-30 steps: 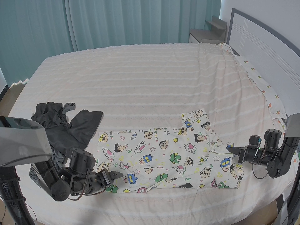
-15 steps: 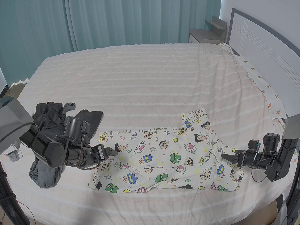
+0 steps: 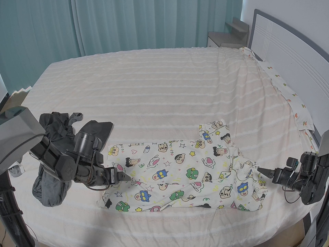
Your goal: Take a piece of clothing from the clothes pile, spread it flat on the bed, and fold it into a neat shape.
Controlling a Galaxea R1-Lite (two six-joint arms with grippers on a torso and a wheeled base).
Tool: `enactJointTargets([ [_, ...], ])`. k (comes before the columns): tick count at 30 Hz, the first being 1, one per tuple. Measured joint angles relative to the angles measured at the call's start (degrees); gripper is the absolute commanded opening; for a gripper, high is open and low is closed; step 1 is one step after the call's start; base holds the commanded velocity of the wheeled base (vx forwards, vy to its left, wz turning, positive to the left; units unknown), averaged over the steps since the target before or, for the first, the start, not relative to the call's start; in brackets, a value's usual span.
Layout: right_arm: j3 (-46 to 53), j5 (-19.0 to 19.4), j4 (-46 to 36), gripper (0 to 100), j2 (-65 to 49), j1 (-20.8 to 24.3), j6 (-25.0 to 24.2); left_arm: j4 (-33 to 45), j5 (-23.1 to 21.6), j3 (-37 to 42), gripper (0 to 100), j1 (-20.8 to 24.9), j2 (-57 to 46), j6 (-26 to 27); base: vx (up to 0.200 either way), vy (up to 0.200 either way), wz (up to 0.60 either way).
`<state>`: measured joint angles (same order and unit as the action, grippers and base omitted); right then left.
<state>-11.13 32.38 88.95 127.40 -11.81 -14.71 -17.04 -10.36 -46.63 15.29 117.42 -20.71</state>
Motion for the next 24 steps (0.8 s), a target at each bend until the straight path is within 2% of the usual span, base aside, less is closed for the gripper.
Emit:
enactJointTargets([
  [17, 5.21, 0.35, 0.05, 100, -3.01, -0.87, -0.48, -3.01, -0.23, -1.05, 100, 1.17, 7.67, 1.48, 0.000, 0.000, 0.00],
  [18, 5.24, 0.38, 0.05, 100, -3.01, -0.87, -0.50, -3.04, -0.22, -1.00, 0, 1.39, 7.88, 1.45, 0.000, 0.000, 0.00],
  [24, 5.57, 0.41, 0.02, 100, -2.96, -0.87, -0.56, -3.04, -0.20, -0.41, 0, 1.90, 8.40, 1.43, 0.000, 0.000, 0.00],
])
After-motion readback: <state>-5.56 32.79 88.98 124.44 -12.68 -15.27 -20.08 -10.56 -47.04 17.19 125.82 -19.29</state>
